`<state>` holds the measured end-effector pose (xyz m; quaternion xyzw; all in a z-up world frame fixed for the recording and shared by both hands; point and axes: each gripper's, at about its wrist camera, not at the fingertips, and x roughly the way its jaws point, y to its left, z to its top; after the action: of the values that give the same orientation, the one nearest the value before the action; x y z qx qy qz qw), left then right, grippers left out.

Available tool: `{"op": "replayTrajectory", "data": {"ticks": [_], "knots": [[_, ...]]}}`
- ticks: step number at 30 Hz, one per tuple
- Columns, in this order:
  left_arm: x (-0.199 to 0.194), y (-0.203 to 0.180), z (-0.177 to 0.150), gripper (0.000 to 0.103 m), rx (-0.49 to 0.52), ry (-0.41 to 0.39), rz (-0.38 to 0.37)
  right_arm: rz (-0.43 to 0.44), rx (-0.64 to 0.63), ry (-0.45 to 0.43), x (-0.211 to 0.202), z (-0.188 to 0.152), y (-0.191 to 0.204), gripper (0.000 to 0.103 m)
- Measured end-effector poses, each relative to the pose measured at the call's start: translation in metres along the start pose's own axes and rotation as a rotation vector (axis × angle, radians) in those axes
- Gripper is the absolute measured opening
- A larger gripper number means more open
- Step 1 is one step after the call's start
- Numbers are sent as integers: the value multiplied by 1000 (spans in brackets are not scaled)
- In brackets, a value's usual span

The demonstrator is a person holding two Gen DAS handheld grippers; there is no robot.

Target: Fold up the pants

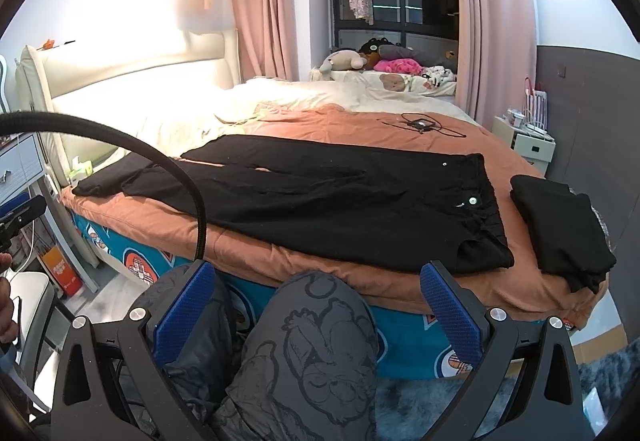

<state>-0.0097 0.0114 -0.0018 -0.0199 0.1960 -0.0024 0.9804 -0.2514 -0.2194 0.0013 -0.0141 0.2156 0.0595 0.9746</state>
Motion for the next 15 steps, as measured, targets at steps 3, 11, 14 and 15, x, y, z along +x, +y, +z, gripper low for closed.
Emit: {"op": "replayTrajectory", "data": {"ticks": [3,11,14,15], "knots": [[-1,1,0,103,-1,-1,0,-2,-1,4,1,0,0,103],[1,1,-1,103,-4,1,-5,-3,6,4,2,0,1,103],[0,1,-1,103,-2,-1,-3,-6,9,10,3,-1,0,103],[0,1,-1,103,-2,0,-3,-6,10,9,2,-1,-1,103]]}}
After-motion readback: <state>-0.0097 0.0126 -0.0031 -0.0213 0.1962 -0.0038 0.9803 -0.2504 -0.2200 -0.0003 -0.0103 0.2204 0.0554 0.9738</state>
